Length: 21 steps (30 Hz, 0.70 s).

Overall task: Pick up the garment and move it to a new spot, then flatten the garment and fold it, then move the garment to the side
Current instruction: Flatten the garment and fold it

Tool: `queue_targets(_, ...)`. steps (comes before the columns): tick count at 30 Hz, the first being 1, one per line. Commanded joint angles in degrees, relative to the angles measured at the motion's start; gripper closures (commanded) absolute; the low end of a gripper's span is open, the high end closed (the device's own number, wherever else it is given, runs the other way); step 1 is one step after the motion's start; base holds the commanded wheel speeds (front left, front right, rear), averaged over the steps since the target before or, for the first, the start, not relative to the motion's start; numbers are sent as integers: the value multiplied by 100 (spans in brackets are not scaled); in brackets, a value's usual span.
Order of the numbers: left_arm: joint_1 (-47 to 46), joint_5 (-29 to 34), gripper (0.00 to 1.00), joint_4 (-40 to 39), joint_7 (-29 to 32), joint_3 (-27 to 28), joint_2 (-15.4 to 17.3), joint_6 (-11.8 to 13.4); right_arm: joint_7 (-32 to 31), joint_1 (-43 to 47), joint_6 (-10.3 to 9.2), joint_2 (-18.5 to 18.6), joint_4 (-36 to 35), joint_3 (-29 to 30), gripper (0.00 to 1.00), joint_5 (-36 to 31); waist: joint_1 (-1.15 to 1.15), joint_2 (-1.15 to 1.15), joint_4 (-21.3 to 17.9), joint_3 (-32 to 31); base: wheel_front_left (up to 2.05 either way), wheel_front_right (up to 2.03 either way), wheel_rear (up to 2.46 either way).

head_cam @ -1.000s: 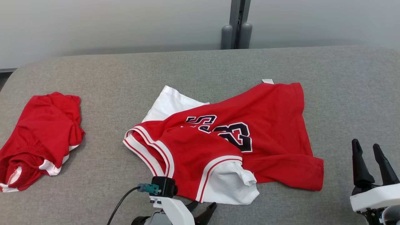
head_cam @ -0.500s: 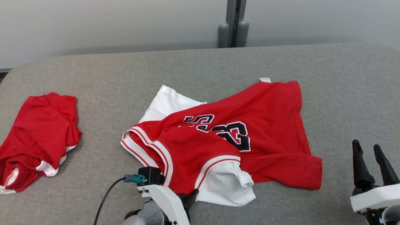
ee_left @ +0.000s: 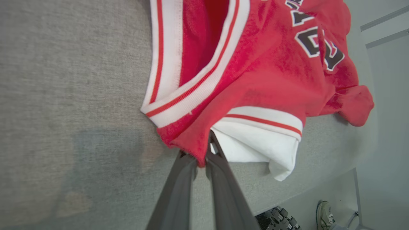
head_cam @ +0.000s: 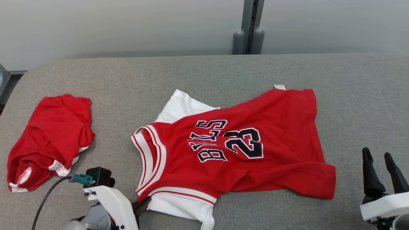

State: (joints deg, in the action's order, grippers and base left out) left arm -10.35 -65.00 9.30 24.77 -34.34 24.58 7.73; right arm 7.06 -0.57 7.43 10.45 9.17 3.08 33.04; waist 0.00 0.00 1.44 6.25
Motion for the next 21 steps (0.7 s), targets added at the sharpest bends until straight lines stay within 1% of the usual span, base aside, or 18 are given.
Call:
queue_targets(1, 82, -57, 100, -138, 117, 75, 199, 74, -21, 20, 11, 34, -16, -2, 0, -34, 0, 0, -2, 4, 0, 0, 0)
queue_targets(3, 95, -107, 100, -284, 185, 198, 407, 142, -41, 19, 11, 52, -20, -11, 0, -37, 0, 0, -15, 3, 0, 0, 0)
queue_targets(8, 178, -207, 100, -622, 374, 406, 792, 275, -78, 51, 11, 74, -16, 17, 0, -33, 0, 0, -56, -8, 0, 0, 0)
queue_targets(9, 178, -207, 100, -622, 374, 406, 792, 275, -78, 51, 11, 74, -16, 17, 0, -33, 0, 0, -56, -8, 0, 0, 0)
queue_targets(11, 177, -165, 100, -667, 358, 466, 870, 369, -90, 64, 11, 75, -15, 23, 0, -32, 0, 0, -70, -21, 0, 0, 0)
queue_targets(13, 208, -126, 0, -644, 343, 443, 871, 431, -103, 71, 11, 70, -17, 12, 0, -37, 0, 0, -86, -28, 0, 0, 0)
queue_targets(17, 295, 39, 0, -681, 150, 392, 816, 530, -100, 58, 11, 28, -10, 1, 0, -51, 0, 0, -110, -26, 0, 0, 0)
queue_targets(21, 462, 455, 0, -885, -150, 303, 952, 754, -95, 87, 11, 11, -9, 26, 0, -59, 0, 0, -102, -15, 0, 0, 0)
